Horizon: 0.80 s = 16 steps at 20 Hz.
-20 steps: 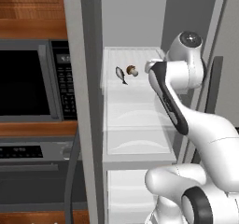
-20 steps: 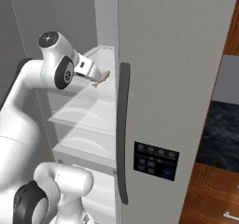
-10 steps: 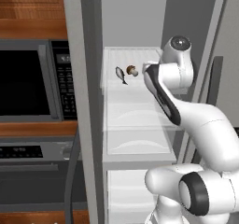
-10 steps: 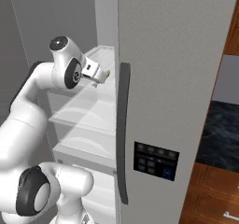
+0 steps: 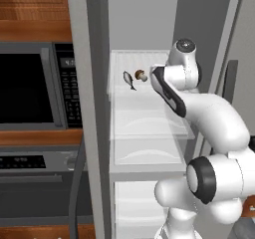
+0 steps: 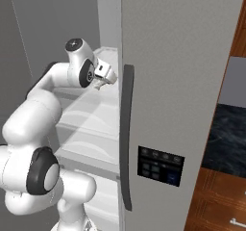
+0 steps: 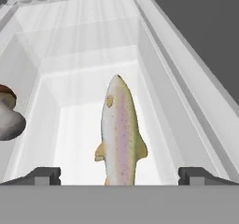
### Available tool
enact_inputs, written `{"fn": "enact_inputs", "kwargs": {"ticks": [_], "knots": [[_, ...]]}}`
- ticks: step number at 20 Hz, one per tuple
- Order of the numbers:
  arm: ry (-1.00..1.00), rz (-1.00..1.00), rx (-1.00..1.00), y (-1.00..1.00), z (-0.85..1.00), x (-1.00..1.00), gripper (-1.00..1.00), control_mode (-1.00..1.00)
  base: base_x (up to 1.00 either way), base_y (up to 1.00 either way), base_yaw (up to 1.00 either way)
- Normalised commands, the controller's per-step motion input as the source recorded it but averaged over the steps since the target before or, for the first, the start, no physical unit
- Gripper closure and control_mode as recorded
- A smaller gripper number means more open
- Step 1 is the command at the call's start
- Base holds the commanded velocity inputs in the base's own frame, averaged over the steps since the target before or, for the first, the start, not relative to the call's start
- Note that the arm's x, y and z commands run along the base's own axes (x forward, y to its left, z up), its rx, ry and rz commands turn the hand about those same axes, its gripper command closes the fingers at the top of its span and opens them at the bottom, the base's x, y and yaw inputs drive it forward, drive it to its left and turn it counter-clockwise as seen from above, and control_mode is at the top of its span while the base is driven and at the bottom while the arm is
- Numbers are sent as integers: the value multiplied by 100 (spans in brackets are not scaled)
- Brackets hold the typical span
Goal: Place one mushroom and one fish in each tupperware on the nearby counter, to pack two identical lunches.
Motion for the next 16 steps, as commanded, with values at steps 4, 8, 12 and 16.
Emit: {"fn": "enact_inputs", "kwargs": {"ticks": [4, 8, 12, 16], "knots": [[2, 0, 0, 0, -21, 56, -100, -100, 0, 0, 0], [2, 0, 0, -2, -25, 46, -100, -100, 0, 0, 0], [2, 0, 0, -6, -34, 38, -100, -100, 0, 0, 0], [2, 0, 0, -1, -41, 17, -100, -100, 0, 0, 0]]}}
